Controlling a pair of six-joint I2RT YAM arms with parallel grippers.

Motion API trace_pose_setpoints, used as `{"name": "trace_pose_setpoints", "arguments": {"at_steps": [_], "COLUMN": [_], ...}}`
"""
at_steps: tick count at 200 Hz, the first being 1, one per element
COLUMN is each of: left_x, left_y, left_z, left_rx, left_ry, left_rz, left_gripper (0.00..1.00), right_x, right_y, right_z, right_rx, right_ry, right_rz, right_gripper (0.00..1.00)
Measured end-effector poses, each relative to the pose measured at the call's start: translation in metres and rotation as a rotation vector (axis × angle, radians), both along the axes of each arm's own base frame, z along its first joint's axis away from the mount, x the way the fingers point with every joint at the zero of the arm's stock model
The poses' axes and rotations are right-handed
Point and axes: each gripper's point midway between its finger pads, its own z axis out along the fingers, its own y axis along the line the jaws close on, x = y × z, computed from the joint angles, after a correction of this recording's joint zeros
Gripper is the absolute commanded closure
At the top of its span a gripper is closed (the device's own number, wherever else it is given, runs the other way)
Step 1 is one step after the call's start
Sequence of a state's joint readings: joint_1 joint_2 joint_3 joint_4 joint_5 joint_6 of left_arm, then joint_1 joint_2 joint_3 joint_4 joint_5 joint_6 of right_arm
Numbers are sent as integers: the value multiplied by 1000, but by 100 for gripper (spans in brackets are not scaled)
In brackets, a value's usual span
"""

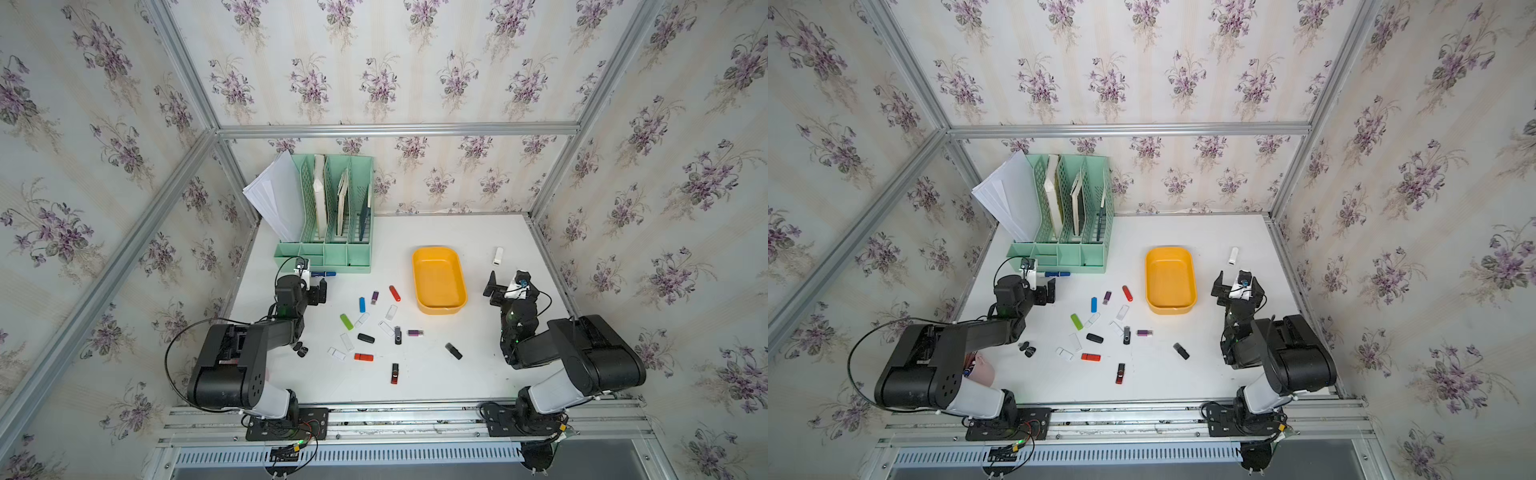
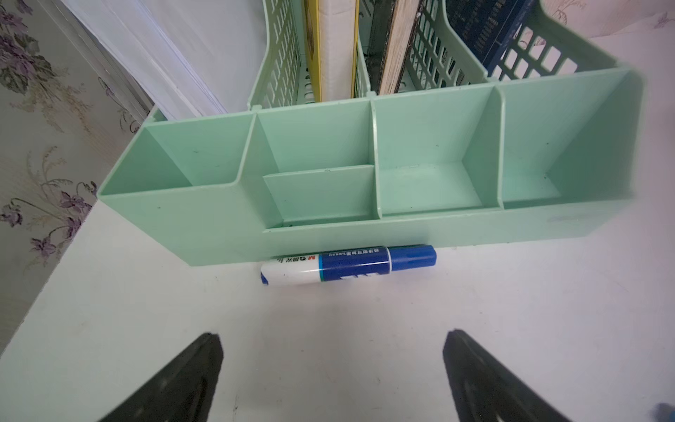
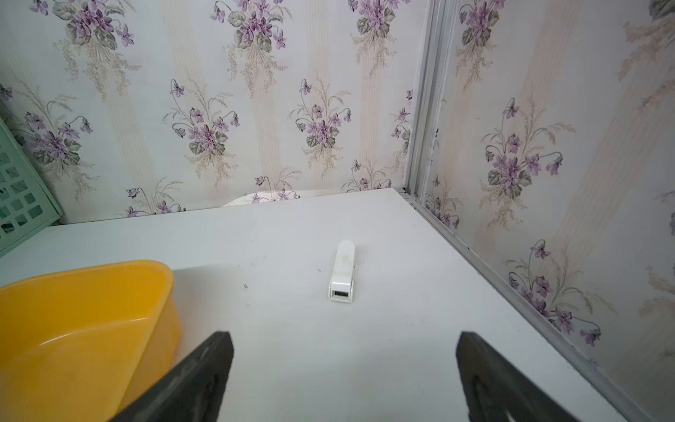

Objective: Put the usb flash drive into the storage box
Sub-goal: Pick up the USB flash from the center of the board.

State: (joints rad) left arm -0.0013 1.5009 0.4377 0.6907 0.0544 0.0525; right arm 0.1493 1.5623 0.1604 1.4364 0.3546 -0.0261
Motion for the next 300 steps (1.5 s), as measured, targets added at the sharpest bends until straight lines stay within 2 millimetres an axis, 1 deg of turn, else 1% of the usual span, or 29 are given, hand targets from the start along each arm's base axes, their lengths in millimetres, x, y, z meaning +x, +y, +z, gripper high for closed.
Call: {"name": "trace_pose_setpoints", "arguments": {"at_steps": [198, 220, 230, 240, 241, 246, 249, 250, 253, 254, 258, 259, 260, 268, 275, 284, 300], "left_x": [0, 0, 2, 10, 16, 21, 29, 29, 35, 35, 42, 42, 45, 49, 49, 42, 18], "left_y": [0, 1, 2, 5, 5, 6, 7, 7, 7, 7, 7, 7, 7, 5, 2, -6, -21], "left_z": [0, 0, 5, 21, 31, 40, 55, 55, 68, 68, 84, 84, 90, 105, 110, 107, 98], "left_rx": [0, 1, 7, 5, 3, -5, -17, -17, -27, -27, -38, -38, -42, -54, -67, -73, -96], "left_ry": [0, 4, 22, 51, 34, 35, 33, 33, 31, 31, 24, 24, 20, 30, 55, 108, 227], "left_rz": [1, 2, 12, 36, 39, 52, 66, 66, 72, 72, 77, 77, 78, 86, 89, 77, 53], "left_gripper": [1, 1, 1, 1, 1, 1, 1, 1, 1, 1, 1, 1, 1, 1, 1, 1, 1], "right_x": [0, 5, 5, 5, 5, 4, 4, 3, 3, 3, 1, 1, 0, -2, -4, -5, -6], "right_y": [0, -7, -9, -9, -9, -9, -7, -7, -6, -6, -6, -6, -5, -4, -3, -3, -3], "right_z": [-1, 3, 4, 3, 3, 3, 3, 3, 3, 3, 2, 2, 1, -1, -3, -2, 0], "right_rx": [0, 12, 25, 24, 23, 24, 24, 24, 23, 23, 23, 23, 23, 22, 20, 19, 18], "right_ry": [2, -1, -1, 4, 5, 4, 3, 3, 4, 4, 3, 3, 6, 11, 15, 12, 2], "right_rz": [0, -20, -29, -32, -31, -29, -25, -24, -23, -23, -20, -20, -19, -16, -12, -11, -11], "right_gripper": [0, 0, 0, 0, 0, 0, 0, 0, 0, 0, 0, 0, 0, 0, 0, 0, 0]}}
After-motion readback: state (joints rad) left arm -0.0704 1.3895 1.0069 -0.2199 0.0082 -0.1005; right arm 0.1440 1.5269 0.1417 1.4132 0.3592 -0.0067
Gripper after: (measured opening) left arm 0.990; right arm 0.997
